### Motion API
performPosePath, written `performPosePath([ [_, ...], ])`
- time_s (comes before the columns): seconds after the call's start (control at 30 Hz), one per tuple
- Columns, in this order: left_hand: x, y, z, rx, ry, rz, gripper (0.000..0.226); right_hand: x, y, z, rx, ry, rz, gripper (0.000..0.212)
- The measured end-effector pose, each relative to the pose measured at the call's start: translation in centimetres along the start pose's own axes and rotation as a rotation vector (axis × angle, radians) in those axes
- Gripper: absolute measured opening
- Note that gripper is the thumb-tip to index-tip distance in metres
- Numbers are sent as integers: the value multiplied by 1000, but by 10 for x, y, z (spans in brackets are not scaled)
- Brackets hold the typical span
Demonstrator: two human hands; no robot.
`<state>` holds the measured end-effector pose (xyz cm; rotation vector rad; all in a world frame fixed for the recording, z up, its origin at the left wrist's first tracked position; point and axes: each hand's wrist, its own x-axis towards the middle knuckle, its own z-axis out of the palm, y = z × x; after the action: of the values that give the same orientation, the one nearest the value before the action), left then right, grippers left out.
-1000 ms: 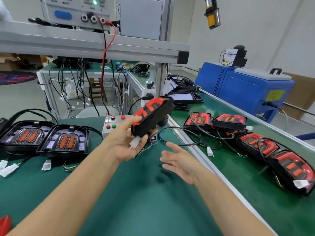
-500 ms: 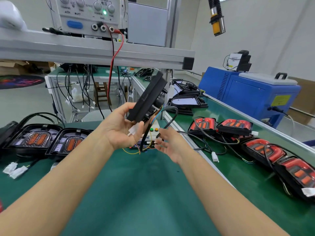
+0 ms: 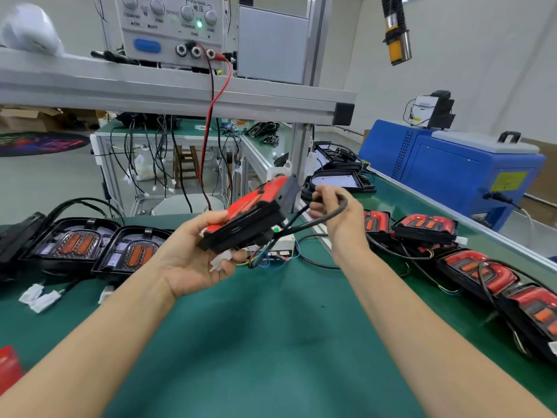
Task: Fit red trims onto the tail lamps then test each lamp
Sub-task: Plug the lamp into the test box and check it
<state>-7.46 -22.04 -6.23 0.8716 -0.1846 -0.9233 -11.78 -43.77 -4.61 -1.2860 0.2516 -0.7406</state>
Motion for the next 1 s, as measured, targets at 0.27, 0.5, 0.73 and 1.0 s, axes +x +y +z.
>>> performPosePath([
  [0.27,8,-20,-1,-25,-89,117,45,-12,24,-5,-288,-118,260,19],
  [0.5,1,-14,-17,-133,-81,201,46,-21,54,-1,-533,-149,326,11],
  [0.73,-5,-20,-38,-155,-82,193,34,-60,77,19,-1223,-307,63,21],
  [1.0,-9,-29,-48,-205,-9,180,40,-74,87,55,-1476,-818,27,40],
])
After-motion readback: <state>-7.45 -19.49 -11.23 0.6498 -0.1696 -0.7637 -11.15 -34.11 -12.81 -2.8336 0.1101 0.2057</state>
